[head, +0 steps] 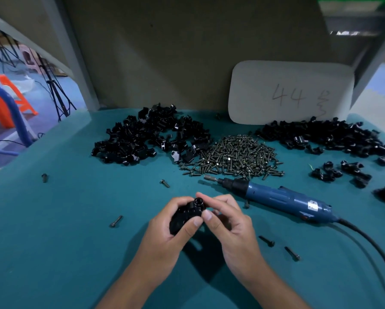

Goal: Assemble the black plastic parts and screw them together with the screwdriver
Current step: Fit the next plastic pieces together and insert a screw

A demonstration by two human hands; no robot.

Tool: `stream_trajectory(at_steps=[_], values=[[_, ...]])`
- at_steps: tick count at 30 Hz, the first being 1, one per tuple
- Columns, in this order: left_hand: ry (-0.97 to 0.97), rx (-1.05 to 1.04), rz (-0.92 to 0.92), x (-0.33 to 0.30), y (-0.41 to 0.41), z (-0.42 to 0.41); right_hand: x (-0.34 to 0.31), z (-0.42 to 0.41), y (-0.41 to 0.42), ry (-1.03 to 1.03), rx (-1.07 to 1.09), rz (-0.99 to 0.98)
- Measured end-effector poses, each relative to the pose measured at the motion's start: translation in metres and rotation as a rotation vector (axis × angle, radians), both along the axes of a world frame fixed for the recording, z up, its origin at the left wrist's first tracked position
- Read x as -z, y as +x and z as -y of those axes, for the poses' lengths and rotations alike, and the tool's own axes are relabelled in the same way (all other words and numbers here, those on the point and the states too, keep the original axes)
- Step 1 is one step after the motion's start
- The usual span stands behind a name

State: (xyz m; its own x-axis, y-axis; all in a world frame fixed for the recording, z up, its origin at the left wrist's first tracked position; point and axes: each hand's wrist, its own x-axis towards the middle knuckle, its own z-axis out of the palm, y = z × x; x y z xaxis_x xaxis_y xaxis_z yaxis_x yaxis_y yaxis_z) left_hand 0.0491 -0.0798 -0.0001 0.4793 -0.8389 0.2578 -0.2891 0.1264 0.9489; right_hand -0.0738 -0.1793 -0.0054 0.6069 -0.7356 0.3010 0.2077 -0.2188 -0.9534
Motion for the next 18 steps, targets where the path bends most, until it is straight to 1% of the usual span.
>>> stream_trajectory(at_steps=[3,10,14,16,18], values=[[0.001,0.037,-0.031,0.001,0.0,0.001,0.0,0.0,0.0,0.024,0.001,0.004],[0.003,-0.033,0.009,0.008,0.003,0.003,0.001,-0.001,0.0,-0.007,-0.015,0.009],[0.009,-0.073,0.032,0.011,0.004,0.005,-0.008,-0.004,-0.003,-0.037,-0.012,-0.04],[0.024,-0.094,0.043,0.013,0.006,0.005,-0.022,-0.002,-0.006,-0.105,0.034,-0.06],[0.035,-0.107,0.051,0.015,0.007,0.005,-0.044,0.013,-0.005,-0.256,0.148,-0.062]])
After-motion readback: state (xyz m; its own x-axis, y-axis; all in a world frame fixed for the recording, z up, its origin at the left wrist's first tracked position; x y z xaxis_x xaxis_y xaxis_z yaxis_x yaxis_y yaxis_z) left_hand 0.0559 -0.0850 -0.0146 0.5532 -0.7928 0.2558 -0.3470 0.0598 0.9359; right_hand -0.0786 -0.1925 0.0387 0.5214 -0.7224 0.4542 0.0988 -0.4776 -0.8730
